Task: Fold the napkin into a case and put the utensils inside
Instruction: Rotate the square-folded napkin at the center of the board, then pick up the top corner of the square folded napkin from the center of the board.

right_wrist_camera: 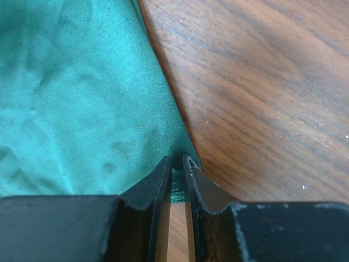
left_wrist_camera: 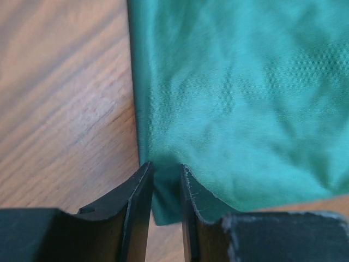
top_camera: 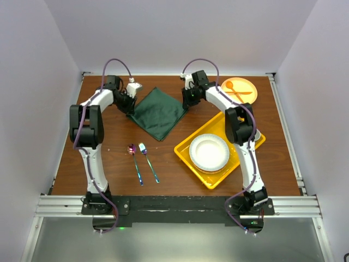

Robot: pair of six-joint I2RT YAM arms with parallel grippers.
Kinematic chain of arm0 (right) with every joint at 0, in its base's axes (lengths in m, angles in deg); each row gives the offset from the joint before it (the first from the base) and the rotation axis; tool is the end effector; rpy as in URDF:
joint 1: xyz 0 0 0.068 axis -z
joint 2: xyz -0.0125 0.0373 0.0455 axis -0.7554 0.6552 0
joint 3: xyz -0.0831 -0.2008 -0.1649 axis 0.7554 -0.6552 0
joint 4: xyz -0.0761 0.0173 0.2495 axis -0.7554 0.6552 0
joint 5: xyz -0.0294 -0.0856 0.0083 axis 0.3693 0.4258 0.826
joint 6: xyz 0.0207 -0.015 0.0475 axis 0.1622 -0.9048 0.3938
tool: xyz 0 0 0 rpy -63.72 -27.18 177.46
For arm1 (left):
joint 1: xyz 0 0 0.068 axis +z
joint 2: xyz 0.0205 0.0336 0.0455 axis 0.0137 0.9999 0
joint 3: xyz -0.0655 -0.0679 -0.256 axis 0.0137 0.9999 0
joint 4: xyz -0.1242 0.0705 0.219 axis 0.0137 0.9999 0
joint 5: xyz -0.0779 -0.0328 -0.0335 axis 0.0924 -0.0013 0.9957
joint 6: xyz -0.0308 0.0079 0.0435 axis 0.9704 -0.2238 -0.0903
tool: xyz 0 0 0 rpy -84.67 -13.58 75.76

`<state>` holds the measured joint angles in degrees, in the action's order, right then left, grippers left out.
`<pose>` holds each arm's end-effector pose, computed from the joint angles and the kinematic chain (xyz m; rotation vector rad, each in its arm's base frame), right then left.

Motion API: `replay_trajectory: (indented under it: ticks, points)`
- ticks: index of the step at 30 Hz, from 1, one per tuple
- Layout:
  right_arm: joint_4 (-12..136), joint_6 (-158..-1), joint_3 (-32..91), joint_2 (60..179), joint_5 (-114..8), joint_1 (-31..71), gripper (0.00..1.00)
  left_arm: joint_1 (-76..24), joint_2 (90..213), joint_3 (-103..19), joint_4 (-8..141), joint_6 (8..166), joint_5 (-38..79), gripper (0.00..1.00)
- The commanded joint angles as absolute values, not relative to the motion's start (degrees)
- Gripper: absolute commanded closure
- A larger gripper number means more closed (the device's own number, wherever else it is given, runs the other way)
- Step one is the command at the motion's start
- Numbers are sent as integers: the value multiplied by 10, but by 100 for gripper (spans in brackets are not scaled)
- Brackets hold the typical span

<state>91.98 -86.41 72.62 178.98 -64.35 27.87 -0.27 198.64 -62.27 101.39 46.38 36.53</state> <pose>0.4977 0.2053 0.1614 -0.6009 2.4337 0.5588 0.4527 -0.0230 0.1684 0.7891 2.4402 -0.3896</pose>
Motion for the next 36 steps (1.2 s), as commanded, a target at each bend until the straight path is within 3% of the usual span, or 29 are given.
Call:
replay_trajectory:
  ticks: [1, 8, 12, 18, 28, 36]
  points:
    - [952, -894, 695, 1768, -626, 281, 82, 8, 2028, -663, 1025, 468, 342, 70]
    - [964, -890, 633, 1722, -667, 281, 79, 30, 2027, -679, 1021, 466, 397, 68]
    - [967, -888, 640, 1701, -688, 280, 73, 28, 1897, -599, 980, 407, 527, 53]
    - [964, -890, 670, 1664, -750, 280, 58, -12, 1747, -454, 1006, 162, 598, 50]
    - [912, -832, 672, 1691, -789, 271, 59, -155, 1718, -331, 960, 76, 532, 59]
    - [885, -824, 684, 1732, -786, 267, 59, -192, 1757, -323, 970, 19, 503, 67]
